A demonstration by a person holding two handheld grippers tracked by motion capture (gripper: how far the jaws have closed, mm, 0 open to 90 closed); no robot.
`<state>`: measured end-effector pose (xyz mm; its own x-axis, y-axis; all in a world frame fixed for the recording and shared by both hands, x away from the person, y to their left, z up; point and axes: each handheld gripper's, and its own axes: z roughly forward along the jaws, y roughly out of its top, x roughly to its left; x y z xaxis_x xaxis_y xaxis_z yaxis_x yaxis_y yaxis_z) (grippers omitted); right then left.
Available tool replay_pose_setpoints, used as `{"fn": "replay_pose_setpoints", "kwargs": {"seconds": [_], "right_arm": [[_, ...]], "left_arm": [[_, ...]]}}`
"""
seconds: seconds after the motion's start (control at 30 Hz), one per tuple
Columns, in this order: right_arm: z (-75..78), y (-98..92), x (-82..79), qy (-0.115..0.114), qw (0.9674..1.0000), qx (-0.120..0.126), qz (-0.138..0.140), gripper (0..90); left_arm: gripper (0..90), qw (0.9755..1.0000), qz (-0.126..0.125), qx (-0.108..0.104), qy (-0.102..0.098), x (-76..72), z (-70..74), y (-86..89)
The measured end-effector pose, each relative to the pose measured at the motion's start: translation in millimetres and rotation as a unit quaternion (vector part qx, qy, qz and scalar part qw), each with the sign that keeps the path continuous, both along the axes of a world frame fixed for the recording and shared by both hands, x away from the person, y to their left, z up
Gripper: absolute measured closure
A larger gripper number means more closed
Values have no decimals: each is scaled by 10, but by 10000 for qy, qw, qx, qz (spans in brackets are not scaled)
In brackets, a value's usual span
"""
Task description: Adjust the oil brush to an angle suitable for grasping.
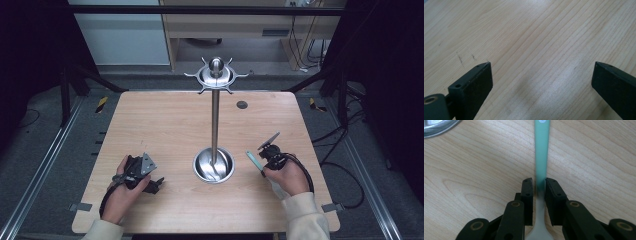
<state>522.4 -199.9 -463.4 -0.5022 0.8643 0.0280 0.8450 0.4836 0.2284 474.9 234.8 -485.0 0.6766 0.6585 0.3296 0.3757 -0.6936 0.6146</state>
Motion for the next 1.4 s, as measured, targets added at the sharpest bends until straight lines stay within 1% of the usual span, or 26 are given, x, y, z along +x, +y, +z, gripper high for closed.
{"fn": "replay_pose_setpoints", "kwargs": {"seconds": [0.07, 0.13, 0.27, 0.5, 0.57, 0.73, 0.77, 0.9, 1.0, 1.07, 1.1, 1.17, 1.23, 1.27, 1.3, 1.33, 1.4], "right_arm": [[-5, 2, 15, 22, 10000, 13, 25, 774], [-11, 17, 26, 72, 10000, -31, -32, 776], [-25, 24, 47, 128, 9999, -83, -28, 784], [-28, 26, 57, 150, 9998, -163, -19, 814], [-28, 25, 53, 162, 9997, -161, -66, 815], [-27, 21, 54, 159, 9997, -162, -71, 818], [-27, 21, 54, 159, 9997, -162, -71, 818], [-25, 20, 54, 196, 9997, -82, -115, 820], [-14, 13, 46, 130, 9997, 19, -192, 822], [17, 4, 41, 70, 9998, 74, -173, 822], [36, 6, 35, 32, 9997, 98, -204, 822], [75, 4, 25, -36, 9998, 130, -158, 821], [109, 6, 16, -108, 9997, 156, -178, 822], [131, 4, 11, -155, 9995, 178, -206, 822], [155, -10, 12, -252, 9993, 194, -192, 822], [184, -17, 5, -283, 9991, 229, -237, 822], [244, -41, -7, -448, 9982, 325, -241, 822]], "left_arm": [[31, 10000, -3, -4, -8, 1, 0, 2], [31, 10000, -14, 0, 2, 1, 0, 0], [31, 10000, -36, -23, -21, -3, -5, -10], [31, 10000, -33, -17, -15, -5, -7, -16], [31, 10000, -29, -8, -14, -6, -8, -16], [31, 10000, -27, 3, 8, -8, -8, -18], [31, 10000, -10, -14, 56, -12, -11, -19], [31, 10000, -7, -16, 56, -12, -12, -19], [31, 10000, -28, -13, 5, -6, -15, -16], [31, 10000, -14, -25, 72, -7, -20, -15], [31, 10000, -12, -16, 61, -4, -20, -11], [31, 10000, -5, -19, 74, -3, -18, -5], [31, 10000, -13, -29, 76, -3, -16, -6], [31, 10000, -21, -25, 78, -3, -15, -8], [31, 9999, -21, -43, 93, -4, -17, -13], [31, 9999, -22, -56, 83, -4, -19, -15], [31, 9999, -26, -48, 93, -2, -16, -17]]}}
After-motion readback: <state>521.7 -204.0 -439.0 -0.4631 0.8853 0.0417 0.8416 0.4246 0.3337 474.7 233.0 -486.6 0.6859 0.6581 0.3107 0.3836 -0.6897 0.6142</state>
